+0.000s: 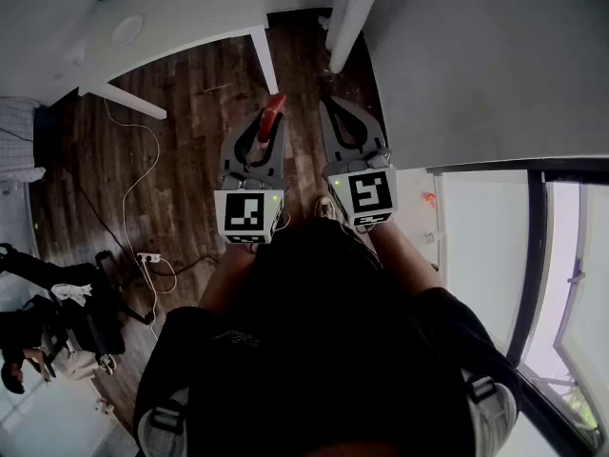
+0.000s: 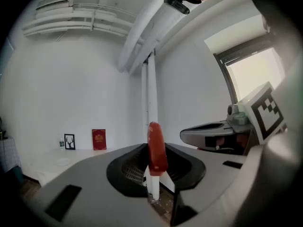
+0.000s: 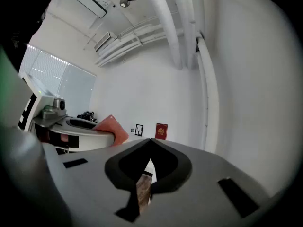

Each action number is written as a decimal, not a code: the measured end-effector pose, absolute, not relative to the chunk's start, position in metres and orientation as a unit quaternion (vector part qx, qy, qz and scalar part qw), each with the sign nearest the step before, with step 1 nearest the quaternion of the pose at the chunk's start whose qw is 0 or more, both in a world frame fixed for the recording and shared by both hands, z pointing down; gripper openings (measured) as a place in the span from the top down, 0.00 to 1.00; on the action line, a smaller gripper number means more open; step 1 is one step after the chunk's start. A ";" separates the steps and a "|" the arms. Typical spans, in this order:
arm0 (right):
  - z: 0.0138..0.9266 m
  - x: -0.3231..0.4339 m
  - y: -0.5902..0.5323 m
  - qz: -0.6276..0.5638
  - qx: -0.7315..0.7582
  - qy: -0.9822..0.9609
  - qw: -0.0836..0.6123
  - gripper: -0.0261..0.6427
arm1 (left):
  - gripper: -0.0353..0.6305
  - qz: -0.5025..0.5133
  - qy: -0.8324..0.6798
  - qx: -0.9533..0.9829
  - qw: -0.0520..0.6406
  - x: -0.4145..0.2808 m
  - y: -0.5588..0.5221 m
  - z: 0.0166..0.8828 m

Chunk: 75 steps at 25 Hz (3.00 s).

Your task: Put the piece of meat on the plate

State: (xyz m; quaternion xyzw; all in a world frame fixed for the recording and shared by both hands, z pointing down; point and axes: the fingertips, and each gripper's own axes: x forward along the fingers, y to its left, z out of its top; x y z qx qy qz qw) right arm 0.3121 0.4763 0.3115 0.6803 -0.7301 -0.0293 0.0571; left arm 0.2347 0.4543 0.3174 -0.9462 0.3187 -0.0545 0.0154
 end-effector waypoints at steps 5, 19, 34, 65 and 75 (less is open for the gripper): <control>0.312 0.313 0.485 -0.030 0.679 -0.731 0.058 0.93 | 0.81 -0.055 0.315 -0.947 0.002 0.241 0.460 0.322; 0.336 0.292 0.468 -0.008 0.576 -0.816 0.046 0.93 | 0.81 -0.080 0.421 -0.903 -0.032 0.201 0.458 0.348; 0.353 0.143 0.379 -0.004 0.433 -0.897 0.090 0.93 | 0.81 -0.089 0.556 -0.824 -0.060 0.034 0.398 0.358; 0.373 -0.002 0.153 -0.006 0.286 -0.951 0.121 0.93 | 0.81 -0.123 0.600 -0.788 -0.065 -0.096 0.193 0.374; 0.377 0.016 0.035 0.027 0.262 -0.960 0.095 0.93 | 0.81 -0.159 0.593 -0.787 -0.063 -0.056 0.065 0.375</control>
